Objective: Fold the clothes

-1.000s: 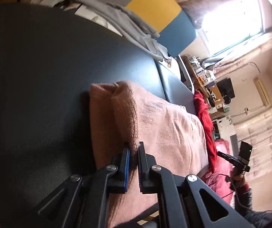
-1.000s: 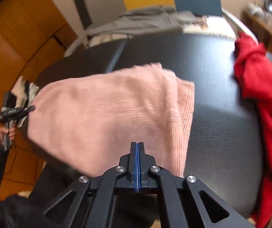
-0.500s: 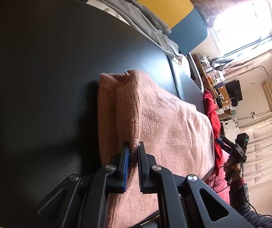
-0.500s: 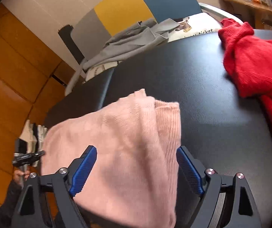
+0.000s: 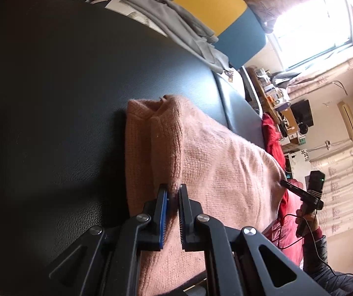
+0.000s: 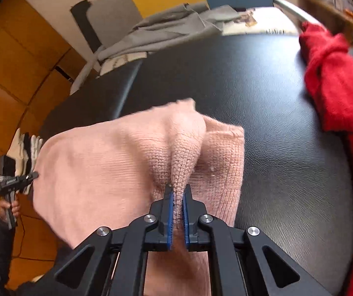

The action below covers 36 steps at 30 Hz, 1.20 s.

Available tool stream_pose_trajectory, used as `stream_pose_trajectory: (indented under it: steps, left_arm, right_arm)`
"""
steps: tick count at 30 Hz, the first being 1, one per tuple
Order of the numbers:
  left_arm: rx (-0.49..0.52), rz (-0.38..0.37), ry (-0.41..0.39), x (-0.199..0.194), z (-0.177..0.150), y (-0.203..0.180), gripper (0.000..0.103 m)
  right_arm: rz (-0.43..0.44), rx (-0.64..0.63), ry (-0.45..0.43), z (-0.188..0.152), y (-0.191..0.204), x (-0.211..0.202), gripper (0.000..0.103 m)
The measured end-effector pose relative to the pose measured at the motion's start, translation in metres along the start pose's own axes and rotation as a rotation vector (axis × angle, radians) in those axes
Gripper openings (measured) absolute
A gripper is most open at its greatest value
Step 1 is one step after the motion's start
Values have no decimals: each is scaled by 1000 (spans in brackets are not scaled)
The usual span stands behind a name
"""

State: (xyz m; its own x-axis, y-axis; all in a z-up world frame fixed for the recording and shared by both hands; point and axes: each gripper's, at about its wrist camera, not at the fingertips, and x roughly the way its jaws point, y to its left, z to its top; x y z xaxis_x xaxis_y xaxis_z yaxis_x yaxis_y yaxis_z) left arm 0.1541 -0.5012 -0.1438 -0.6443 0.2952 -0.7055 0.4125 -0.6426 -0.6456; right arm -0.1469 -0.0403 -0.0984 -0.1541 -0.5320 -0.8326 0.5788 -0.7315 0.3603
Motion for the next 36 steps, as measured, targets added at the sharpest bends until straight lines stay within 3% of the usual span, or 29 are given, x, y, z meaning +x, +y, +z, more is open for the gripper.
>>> stream_pose_trajectory:
  steps: [5,9,11,13,17,21,25,29,32,33,36]
  left_arm:
    - [35,-48,-29,-23,-6,-10,6]
    - [35,33,6,-19,-12,-4,5]
    - [32,43,3,-14,-14,1,7]
    - [52,37,-27,-16,-15,2,19]
    - [93,25,-85,-20,-19,4,23]
    - [183,81,-41,-11,-13,-6,24]
    - [219,37,-22,1,-6,-12,24]
    - [234,57,43,21,-4,-8,25]
    - [204,30,67,26,-6,-5,18]
    - [193,28,67,24,-6,-4,6]
    - [193,6,50,7,-12,-6,4]
  right_arm:
    - [1,-13,-48,-17,14,-46,7]
    - [-9,49,-42,-42,3,-56,7]
    - [-20,110,-8,-54,-16,-40,7]
    - [-19,181,21,-65,-30,-19,7]
    - [75,250,-24,-71,-39,-7,11]
    - [119,287,-54,-67,-44,-6,13]
    - [135,310,-57,-66,-44,-1,20]
    - [125,306,-52,-73,-39,-3,25]
    - [117,307,-51,-74,-40,-2,27]
    - [115,308,-50,-73,-40,0,28]
    - [94,293,-52,-72,-40,-1,29]
